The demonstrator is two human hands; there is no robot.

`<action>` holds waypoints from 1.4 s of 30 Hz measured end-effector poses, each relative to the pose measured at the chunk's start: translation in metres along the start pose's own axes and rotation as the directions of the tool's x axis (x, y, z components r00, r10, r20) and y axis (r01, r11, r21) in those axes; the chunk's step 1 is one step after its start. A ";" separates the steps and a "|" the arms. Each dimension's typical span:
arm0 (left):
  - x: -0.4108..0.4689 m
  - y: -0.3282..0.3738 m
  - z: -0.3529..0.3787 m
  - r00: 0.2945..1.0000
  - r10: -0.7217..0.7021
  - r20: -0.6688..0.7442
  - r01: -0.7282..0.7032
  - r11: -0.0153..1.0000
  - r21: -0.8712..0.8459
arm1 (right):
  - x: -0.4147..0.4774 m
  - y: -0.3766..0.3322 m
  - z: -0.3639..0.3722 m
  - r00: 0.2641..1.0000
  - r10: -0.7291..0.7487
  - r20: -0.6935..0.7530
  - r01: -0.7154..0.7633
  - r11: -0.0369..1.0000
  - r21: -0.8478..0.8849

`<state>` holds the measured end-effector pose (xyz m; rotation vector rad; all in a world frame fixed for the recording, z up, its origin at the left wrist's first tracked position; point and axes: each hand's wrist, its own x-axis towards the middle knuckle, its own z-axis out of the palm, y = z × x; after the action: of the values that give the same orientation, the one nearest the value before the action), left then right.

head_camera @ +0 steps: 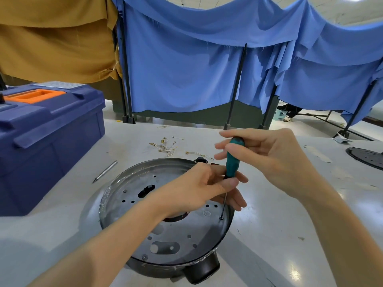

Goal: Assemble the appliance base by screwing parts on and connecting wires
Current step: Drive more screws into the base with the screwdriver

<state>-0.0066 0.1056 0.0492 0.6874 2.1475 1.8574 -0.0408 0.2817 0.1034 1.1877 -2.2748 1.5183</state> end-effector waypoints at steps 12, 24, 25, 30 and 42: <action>0.005 0.001 0.004 1.000 -0.013 0.007 0.014 0.999 -0.034 | 0.000 -0.004 0.022 0.926 -0.176 -0.333 -0.021 0.859 -0.511; 0.009 0.003 0.008 0.998 0.028 -0.055 -0.033 0.995 -0.097 | -0.003 -0.003 0.021 0.950 -0.173 -0.259 0.019 0.863 -0.505; 0.009 0.003 0.008 0.998 0.037 -0.055 -0.042 0.994 -0.100 | -0.003 -0.003 0.024 0.945 -0.174 -0.278 -0.008 0.835 -0.550; 0.008 0.003 0.002 1.000 0.006 0.017 -0.003 0.992 -0.129 | 0.010 -0.006 0.020 0.971 -0.108 -0.215 -0.035 0.821 -0.570; 0.011 -0.002 0.005 0.991 0.029 -0.132 -0.049 0.986 -0.157 | 0.029 -0.008 0.040 0.947 0.284 -0.147 -0.151 0.802 0.577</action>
<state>-0.0144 0.1147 0.0475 0.5941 2.0439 2.1209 -0.0442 0.2317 0.1054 0.7986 -1.9165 2.3918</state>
